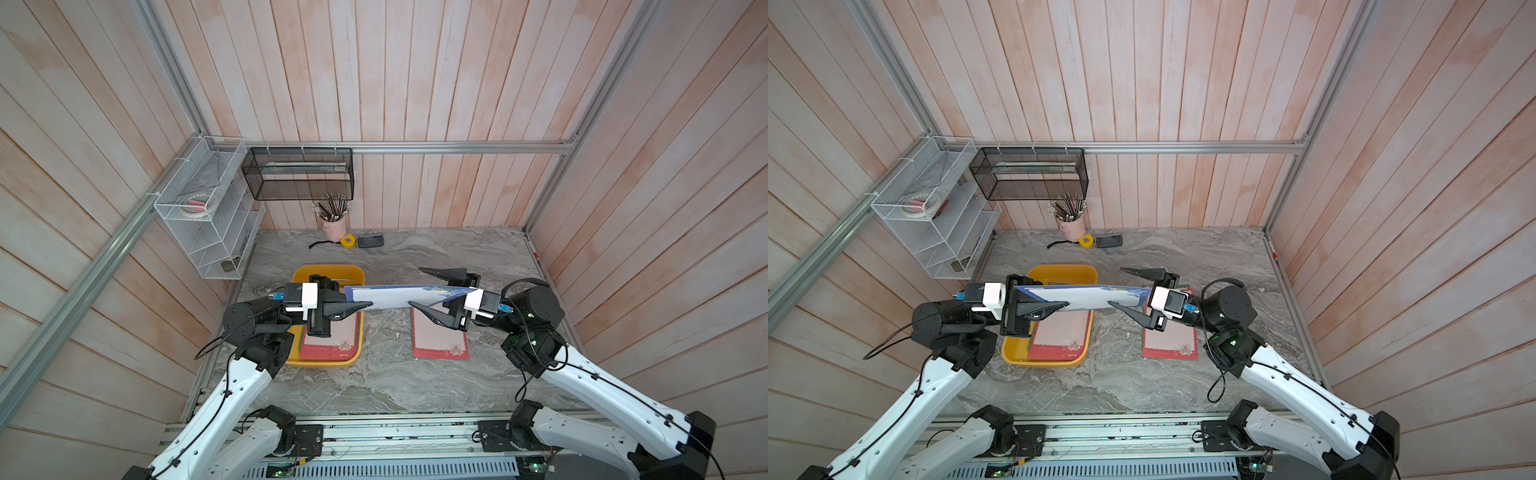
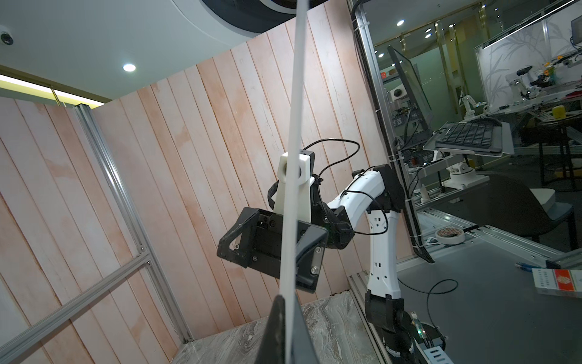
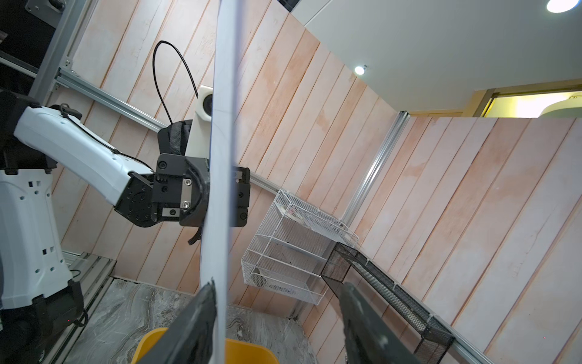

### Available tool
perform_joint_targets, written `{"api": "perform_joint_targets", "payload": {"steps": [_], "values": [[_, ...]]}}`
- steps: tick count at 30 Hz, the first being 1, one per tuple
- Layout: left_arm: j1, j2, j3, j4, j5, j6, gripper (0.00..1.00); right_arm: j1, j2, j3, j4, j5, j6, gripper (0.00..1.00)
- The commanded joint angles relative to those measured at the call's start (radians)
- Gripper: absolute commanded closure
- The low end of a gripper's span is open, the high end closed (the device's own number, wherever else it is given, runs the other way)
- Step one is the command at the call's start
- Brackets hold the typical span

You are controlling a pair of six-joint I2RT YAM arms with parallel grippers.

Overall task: Take out the stationery paper from the storage box
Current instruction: Pick up the stationery paper from the storage box.

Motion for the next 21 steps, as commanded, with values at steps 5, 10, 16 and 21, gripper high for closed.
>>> {"api": "perform_joint_targets", "payload": {"steps": [5,10,16,21], "values": [[-0.017,0.0,-0.002,-0.01,0.008,-0.009,1.0,-0.001,-0.004,0.016,0.05,-0.066,0.039,0.42],[-0.023,0.004,0.0,-0.017,0.004,-0.01,1.0,-0.002,-0.002,0.018,0.045,-0.088,0.05,0.44],[-0.031,0.009,0.002,-0.028,0.0,-0.006,1.0,-0.001,-0.005,0.008,0.052,-0.1,0.054,0.51],[-0.034,0.016,0.008,-0.063,-0.01,0.014,1.0,-0.003,-0.004,0.004,0.059,-0.114,0.062,0.57]]}}
